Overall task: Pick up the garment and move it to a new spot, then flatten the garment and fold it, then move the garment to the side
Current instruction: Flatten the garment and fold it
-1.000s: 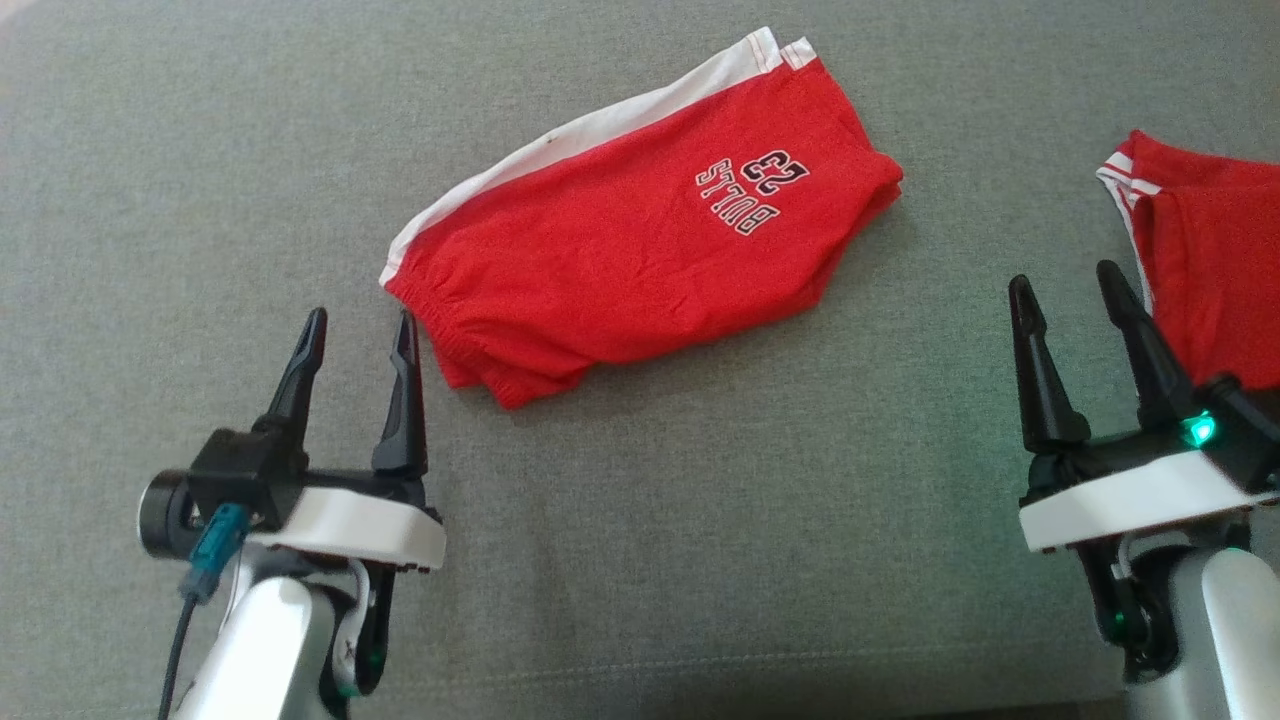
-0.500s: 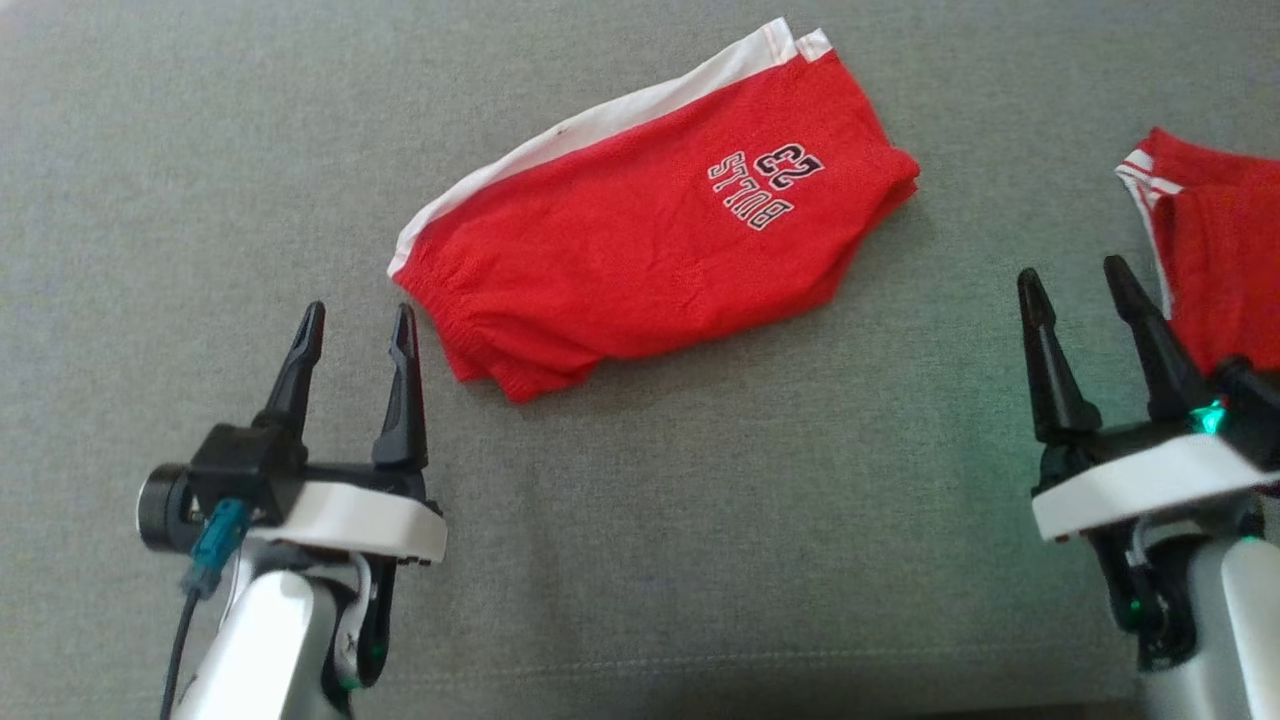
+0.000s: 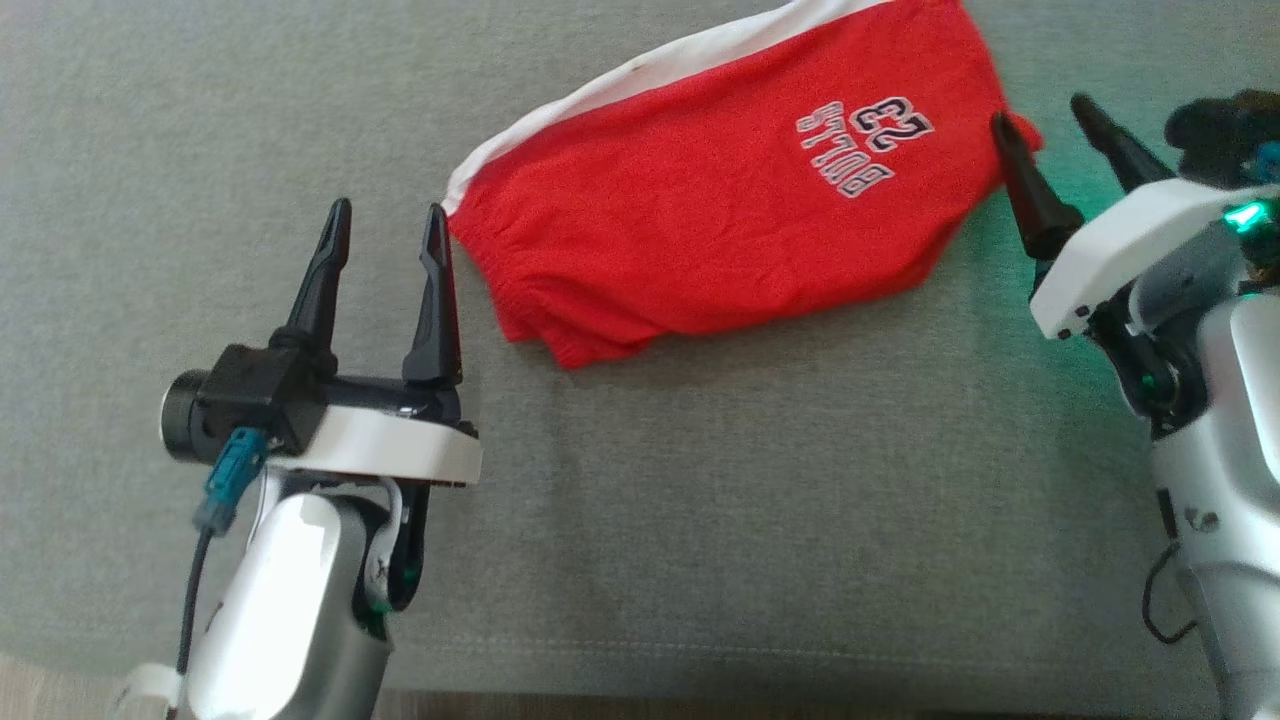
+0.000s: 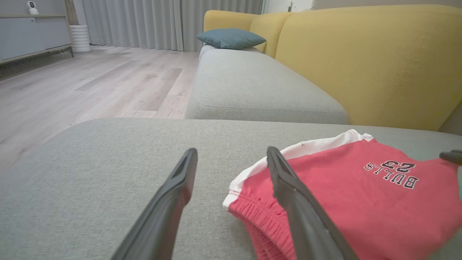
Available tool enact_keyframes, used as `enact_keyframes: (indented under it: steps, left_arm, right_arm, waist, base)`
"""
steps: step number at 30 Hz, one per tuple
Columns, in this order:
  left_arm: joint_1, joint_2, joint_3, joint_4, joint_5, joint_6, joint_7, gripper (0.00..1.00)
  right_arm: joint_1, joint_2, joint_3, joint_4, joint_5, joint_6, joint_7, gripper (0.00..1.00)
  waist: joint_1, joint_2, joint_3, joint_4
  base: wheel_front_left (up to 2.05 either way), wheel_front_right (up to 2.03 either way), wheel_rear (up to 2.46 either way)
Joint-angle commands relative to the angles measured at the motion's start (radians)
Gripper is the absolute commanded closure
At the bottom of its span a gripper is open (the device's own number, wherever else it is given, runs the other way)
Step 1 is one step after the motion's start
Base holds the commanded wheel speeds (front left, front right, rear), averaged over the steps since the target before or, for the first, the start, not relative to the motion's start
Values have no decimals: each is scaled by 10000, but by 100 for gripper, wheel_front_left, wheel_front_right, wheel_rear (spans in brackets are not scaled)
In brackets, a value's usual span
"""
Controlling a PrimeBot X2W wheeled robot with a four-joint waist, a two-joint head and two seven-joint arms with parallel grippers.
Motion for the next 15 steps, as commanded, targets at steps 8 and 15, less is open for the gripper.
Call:
enact_keyframes:
  steps: [8, 15]
  left_arm:
    - [-258, -150, 443, -147, 268, -239, -51, 0]
    - [-86, -219, 583, -96, 407, -338, -51, 0]
  right_arm:
    - [-522, 165, 292, 1489, 185, -9, 1320, 55]
    - [92, 427, 207, 964, 375, -9, 540, 100]
  waist:
    - [0, 0, 73, 319]
    - [0, 0, -229, 152]
  base:
    - [0, 0, 0]
    - [0, 0, 0]
